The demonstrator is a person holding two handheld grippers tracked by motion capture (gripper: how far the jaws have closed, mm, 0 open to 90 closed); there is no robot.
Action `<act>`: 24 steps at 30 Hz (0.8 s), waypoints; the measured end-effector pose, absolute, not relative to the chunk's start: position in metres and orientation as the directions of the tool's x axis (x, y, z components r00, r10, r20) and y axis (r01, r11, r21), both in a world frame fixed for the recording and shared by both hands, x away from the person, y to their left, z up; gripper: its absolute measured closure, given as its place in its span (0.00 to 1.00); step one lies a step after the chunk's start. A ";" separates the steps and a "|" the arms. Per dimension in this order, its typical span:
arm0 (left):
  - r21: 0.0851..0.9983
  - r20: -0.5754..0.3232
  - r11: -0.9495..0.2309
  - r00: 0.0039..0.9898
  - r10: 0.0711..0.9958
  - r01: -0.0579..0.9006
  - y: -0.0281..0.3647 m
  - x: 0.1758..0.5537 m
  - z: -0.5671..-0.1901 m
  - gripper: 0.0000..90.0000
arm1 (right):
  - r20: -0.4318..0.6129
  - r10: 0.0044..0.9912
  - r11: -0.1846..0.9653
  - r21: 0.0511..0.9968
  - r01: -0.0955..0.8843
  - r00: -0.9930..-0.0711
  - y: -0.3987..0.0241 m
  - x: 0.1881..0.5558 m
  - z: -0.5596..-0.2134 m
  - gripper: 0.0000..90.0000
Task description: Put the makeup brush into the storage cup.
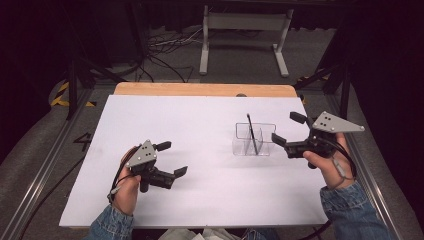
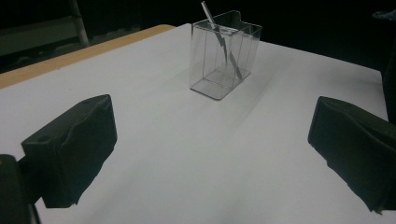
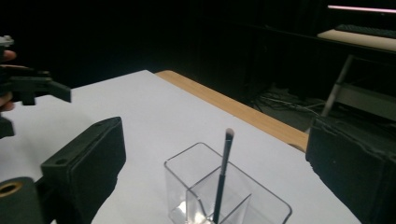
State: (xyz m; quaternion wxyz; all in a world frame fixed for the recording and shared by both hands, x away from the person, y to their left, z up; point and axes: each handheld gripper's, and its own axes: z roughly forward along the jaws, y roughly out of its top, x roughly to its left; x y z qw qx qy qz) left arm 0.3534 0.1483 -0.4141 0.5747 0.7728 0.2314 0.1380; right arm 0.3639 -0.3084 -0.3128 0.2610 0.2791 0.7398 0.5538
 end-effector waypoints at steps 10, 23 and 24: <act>0.952 -0.052 -0.230 0.849 0.526 0.201 0.168 0.345 -0.418 0.02 | -0.065 0.669 0.202 0.975 0.097 -0.740 -0.317 0.345 -0.338 0.04; 0.965 -0.031 -0.209 0.863 0.505 0.157 0.183 0.333 -0.425 0.02 | -0.036 0.666 0.199 0.971 0.132 -0.745 -0.322 0.336 -0.379 0.04; 0.964 -0.024 -0.217 0.866 0.499 0.152 0.184 0.333 -0.425 0.02 | -0.037 0.665 0.200 0.971 0.130 -0.746 -0.321 0.336 -0.383 0.04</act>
